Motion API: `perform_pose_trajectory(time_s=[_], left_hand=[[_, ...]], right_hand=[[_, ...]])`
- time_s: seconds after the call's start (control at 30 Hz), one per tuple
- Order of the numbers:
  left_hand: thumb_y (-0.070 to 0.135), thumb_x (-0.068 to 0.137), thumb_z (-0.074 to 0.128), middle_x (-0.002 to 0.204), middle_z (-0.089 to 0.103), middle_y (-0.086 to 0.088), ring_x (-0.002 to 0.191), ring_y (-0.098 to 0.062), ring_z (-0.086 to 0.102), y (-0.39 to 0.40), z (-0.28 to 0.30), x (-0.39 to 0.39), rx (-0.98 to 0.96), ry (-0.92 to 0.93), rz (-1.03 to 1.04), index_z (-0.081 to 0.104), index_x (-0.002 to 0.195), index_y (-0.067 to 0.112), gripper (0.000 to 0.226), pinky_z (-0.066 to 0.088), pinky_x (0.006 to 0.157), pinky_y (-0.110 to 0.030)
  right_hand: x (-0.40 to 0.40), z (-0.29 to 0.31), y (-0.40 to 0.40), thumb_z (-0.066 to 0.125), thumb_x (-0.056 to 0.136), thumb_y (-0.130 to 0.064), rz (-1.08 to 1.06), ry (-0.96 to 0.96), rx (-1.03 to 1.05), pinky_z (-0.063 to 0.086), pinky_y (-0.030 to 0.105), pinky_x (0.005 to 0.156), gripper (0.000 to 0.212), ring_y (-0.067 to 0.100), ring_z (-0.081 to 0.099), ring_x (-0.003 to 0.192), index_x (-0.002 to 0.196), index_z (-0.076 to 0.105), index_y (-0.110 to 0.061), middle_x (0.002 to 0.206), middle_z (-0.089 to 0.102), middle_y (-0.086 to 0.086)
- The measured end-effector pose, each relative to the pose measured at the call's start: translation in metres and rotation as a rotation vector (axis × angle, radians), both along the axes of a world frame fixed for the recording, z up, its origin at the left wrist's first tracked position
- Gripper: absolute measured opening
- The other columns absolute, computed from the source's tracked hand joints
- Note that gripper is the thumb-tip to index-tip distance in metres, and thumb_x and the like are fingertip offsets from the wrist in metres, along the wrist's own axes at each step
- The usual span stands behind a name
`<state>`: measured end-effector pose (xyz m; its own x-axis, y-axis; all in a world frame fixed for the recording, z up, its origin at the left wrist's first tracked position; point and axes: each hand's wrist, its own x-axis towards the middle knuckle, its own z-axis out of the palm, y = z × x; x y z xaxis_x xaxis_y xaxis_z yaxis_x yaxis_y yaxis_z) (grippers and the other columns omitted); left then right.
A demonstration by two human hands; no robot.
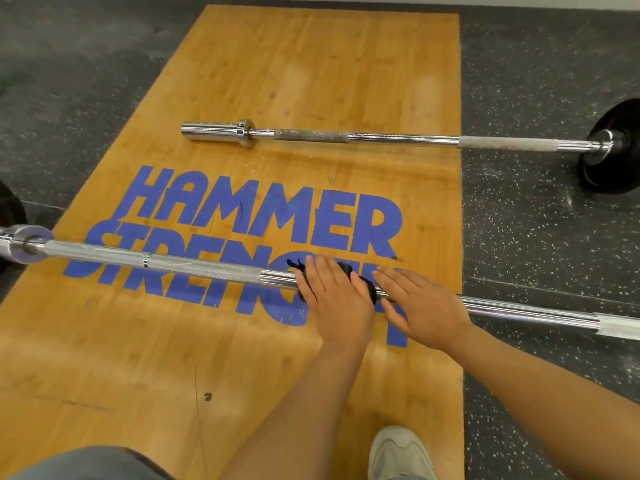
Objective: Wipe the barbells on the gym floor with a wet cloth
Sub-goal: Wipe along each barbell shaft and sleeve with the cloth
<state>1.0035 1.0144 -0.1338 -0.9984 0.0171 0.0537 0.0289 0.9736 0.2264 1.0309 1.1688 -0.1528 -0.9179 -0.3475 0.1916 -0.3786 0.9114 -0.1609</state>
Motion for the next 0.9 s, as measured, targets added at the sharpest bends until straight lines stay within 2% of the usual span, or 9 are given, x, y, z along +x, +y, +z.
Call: perform_pose_trajectory(time_s=[0.07, 0.13, 0.27, 0.33, 0.43, 0.53, 0.67, 0.73, 0.9], left_hand=[[0.031, 0.095, 0.031, 0.124, 0.064, -0.02, 0.122, -0.037, 0.057, -0.013, -0.002, -0.009, -0.026, 0.022, -0.045, 0.063, 0.121, -0.007, 0.056, 0.019, 0.114, -0.048], [0.031, 0.096, 0.027, 0.127, 0.062, -0.02, 0.123, -0.036, 0.055, -0.045, -0.004, -0.027, -0.058, 0.031, 0.031, 0.061, 0.125, -0.007, 0.058, 0.021, 0.115, -0.05], [0.027, 0.105, 0.03, 0.157, 0.03, -0.02, 0.148, -0.033, 0.021, -0.114, -0.006, -0.057, -0.04, -0.025, 0.275, 0.028, 0.15, -0.005, 0.055, 0.001, 0.122, -0.046], [0.025, 0.105, 0.033, 0.158, 0.025, -0.02, 0.15, -0.033, 0.014, -0.112, -0.006, -0.058, 0.013, -0.022, 0.353, 0.024, 0.15, -0.006, 0.055, -0.004, 0.121, -0.046], [0.029, 0.101, 0.025, 0.148, 0.041, -0.025, 0.144, -0.037, 0.027, -0.086, -0.004, -0.051, -0.002, -0.049, 0.368, 0.04, 0.141, -0.011, 0.058, 0.0, 0.12, -0.049], [0.031, 0.096, 0.026, 0.127, 0.06, -0.024, 0.127, -0.039, 0.05, -0.059, -0.005, -0.031, -0.082, 0.008, 0.149, 0.059, 0.124, -0.011, 0.06, 0.014, 0.116, -0.051], [0.031, 0.096, 0.03, 0.129, 0.06, -0.021, 0.127, -0.037, 0.052, -0.033, -0.002, -0.009, -0.041, 0.005, -0.001, 0.058, 0.127, -0.008, 0.057, 0.014, 0.116, -0.047], [0.031, 0.096, 0.031, 0.128, 0.061, -0.021, 0.125, -0.037, 0.055, -0.048, -0.005, -0.016, -0.052, 0.032, -0.054, 0.059, 0.127, -0.006, 0.056, 0.017, 0.114, -0.047], [0.032, 0.098, 0.029, 0.135, 0.055, -0.027, 0.132, -0.043, 0.046, -0.141, -0.017, -0.054, -0.042, 0.097, 0.156, 0.052, 0.132, -0.009, 0.059, 0.026, 0.114, -0.057]], right_hand=[[0.001, -0.002, 0.001, 0.039, 0.096, -0.039, 0.0, 0.022, 0.008, 0.06, 0.037, 0.083, 0.052, 0.025, 0.069, 0.108, 0.132, 0.064, -0.01, 0.127, 0.068, 0.004], [0.001, -0.001, 0.001, 0.039, 0.096, -0.038, -0.01, 0.034, 0.004, 0.059, 0.036, 0.082, 0.051, 0.025, 0.069, 0.108, 0.131, 0.065, -0.01, 0.127, 0.068, 0.004], [0.0, -0.001, 0.0, 0.032, 0.102, -0.04, -0.004, 0.057, 0.007, 0.06, 0.037, 0.08, 0.053, 0.026, 0.07, 0.106, 0.13, 0.065, -0.01, 0.126, 0.069, 0.004], [-0.001, -0.002, 0.001, 0.027, 0.104, -0.041, -0.002, 0.057, 0.012, 0.061, 0.037, 0.079, 0.055, 0.027, 0.07, 0.105, 0.13, 0.065, -0.01, 0.125, 0.069, 0.004], [0.0, -0.003, -0.001, 0.038, 0.096, -0.038, -0.008, 0.048, 0.023, 0.061, 0.038, 0.078, 0.052, 0.028, 0.071, 0.104, 0.128, 0.066, -0.009, 0.123, 0.07, 0.006], [-0.001, -0.003, -0.001, 0.038, 0.095, -0.037, -0.009, 0.046, 0.039, 0.06, 0.039, 0.078, 0.052, 0.029, 0.071, 0.103, 0.128, 0.066, -0.009, 0.122, 0.07, 0.006], [-0.001, -0.006, -0.001, 0.024, 0.105, -0.04, 0.003, 0.078, 0.047, 0.059, 0.038, 0.079, 0.057, 0.029, 0.07, 0.105, 0.129, 0.065, -0.008, 0.124, 0.069, 0.007], [0.0, -0.006, -0.001, 0.016, 0.107, -0.042, 0.012, 0.099, 0.049, 0.059, 0.037, 0.08, 0.063, 0.028, 0.07, 0.106, 0.13, 0.064, -0.008, 0.126, 0.068, 0.007], [-0.001, -0.003, -0.001, 0.017, 0.108, -0.038, 0.055, 0.15, 0.077, 0.055, 0.037, 0.091, 0.054, 0.026, 0.067, 0.112, 0.139, 0.051, -0.009, 0.134, 0.064, 0.007]])
